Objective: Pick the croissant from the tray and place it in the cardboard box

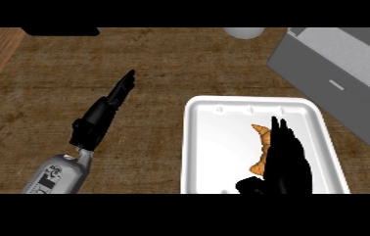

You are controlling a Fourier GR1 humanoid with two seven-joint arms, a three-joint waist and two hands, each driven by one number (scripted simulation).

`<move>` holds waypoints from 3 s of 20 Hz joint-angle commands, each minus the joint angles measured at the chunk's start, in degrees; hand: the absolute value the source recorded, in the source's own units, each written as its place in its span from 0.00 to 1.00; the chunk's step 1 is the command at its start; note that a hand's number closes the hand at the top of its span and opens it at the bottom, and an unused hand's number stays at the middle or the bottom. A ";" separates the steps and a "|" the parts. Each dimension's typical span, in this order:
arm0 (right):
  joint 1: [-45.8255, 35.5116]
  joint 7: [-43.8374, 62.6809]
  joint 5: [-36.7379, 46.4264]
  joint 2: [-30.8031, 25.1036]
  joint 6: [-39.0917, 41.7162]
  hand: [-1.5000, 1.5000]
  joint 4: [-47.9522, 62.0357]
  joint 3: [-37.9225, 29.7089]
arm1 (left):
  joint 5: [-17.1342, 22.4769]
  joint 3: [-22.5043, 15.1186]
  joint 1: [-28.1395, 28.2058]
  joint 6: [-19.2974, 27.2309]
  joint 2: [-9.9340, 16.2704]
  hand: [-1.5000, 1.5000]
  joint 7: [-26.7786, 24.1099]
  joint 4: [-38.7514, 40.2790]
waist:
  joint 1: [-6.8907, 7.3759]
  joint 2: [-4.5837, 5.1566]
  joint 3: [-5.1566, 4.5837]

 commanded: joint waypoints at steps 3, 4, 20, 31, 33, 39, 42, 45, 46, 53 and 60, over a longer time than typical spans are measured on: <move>-0.70 1.25 1.74 0.51 -3.35 0.00 3.96 -1.29 | -3.73 0.90 1.93 -1.22 -2.41 0.50 1.82 -2.46 | -0.05 -0.10 0.02; -2.58 5.58 1.73 0.51 -3.33 0.00 4.66 2.29 | -1.52 3.73 2.86 -4.38 -0.92 0.50 -1.77 -0.26 | 0.02 -0.07 0.01; -1.70 0.97 -2.33 0.52 -5.88 0.00 13.18 -1.74 | -7.41 6.79 3.65 -7.39 -6.76 0.50 -0.82 0.75 | -0.04 -0.05 0.01; -2.51 -1.97 -1.61 0.52 -6.85 0.00 19.97 -5.68 | -7.98 11.38 2.55 -10.62 -7.17 0.50 1.07 -0.83 | 0.02 -0.03 0.01; 1.37 -4.31 -1.29 -0.70 -6.74 0.00 17.82 -6.10 | -10.70 8.90 2.68 -8.92 -9.93 0.50 0.91 -0.73 | -0.20 -0.06 0.01; -4.14 -4.42 -4.32 -0.24 -3.22 1.00 19.94 -9.08 | -8.80 12.41 -0.47 -11.65 -9.21 0.50 5.92 -2.87 | -0.09 -0.06 0.02; -0.87 -4.27 -1.48 -0.35 -3.68 1.00 18.31 -5.11 | -10.80 11.63 1.96 -11.39 -9.67 0.50 1.01 0.60 | -0.23 -0.06 0.00; -6.91 -7.73 -1.80 -1.12 -5.99 1.00 26.42 -8.49 | -9.68 11.90 -1.22 -11.62 -11.19 0.50 3.81 1.73 | -0.09 0.08 0.02; -5.06 -6.87 -0.09 -1.27 -7.56 1.00 25.59 -7.84 | -12.32 9.98 2.07 -10.23 -11.31 0.50 3.70 -1.74 | 0.03 -0.03 0.02; -5.60 -37.51 -7.20 -18.48 -0.44 1.00 16.65 0.45 | -11.04 10.35 1.40 -11.76 -10.90 0.50 3.29 -1.31 | 1.64 -0.47 0.31; -8.20 -63.54 -11.96 -32.89 -3.71 1.00 8.07 2.10 | -11.31 10.24 1.56 -11.03 -11.49 0.50 3.21 -1.22 | 0.75 -1.02 0.63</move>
